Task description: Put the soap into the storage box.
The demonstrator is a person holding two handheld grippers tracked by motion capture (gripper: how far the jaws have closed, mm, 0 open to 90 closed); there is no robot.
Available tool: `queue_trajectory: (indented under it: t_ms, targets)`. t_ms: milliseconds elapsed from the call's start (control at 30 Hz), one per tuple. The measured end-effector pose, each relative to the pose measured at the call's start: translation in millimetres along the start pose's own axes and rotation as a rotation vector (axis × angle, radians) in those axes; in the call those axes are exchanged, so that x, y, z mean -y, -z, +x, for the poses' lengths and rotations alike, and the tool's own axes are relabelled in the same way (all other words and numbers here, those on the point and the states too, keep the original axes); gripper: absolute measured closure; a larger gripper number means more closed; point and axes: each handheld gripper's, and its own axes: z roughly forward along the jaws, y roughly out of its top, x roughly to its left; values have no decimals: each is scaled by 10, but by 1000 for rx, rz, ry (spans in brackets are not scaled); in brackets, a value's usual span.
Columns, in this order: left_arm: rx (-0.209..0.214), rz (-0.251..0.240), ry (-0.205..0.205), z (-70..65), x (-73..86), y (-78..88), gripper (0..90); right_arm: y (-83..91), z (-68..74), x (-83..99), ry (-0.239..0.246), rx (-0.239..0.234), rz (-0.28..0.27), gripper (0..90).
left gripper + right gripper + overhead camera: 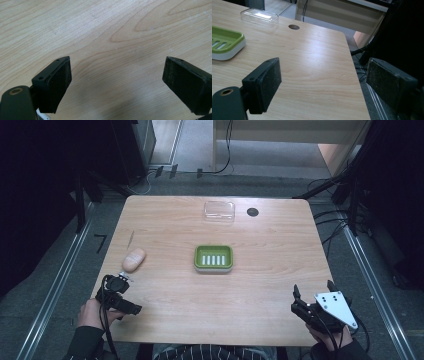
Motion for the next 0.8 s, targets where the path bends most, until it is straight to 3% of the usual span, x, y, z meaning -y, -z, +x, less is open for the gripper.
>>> queue_trajectory:
  t_ms: [633, 800]
  targets:
    - [-1, -8, -10, 11, -47, 18, 17, -43, 13, -5, 9, -11, 5, 136]
    - [-8, -24, 5, 34, -56, 31, 1, -73, 39, -18, 21, -24, 9, 136]
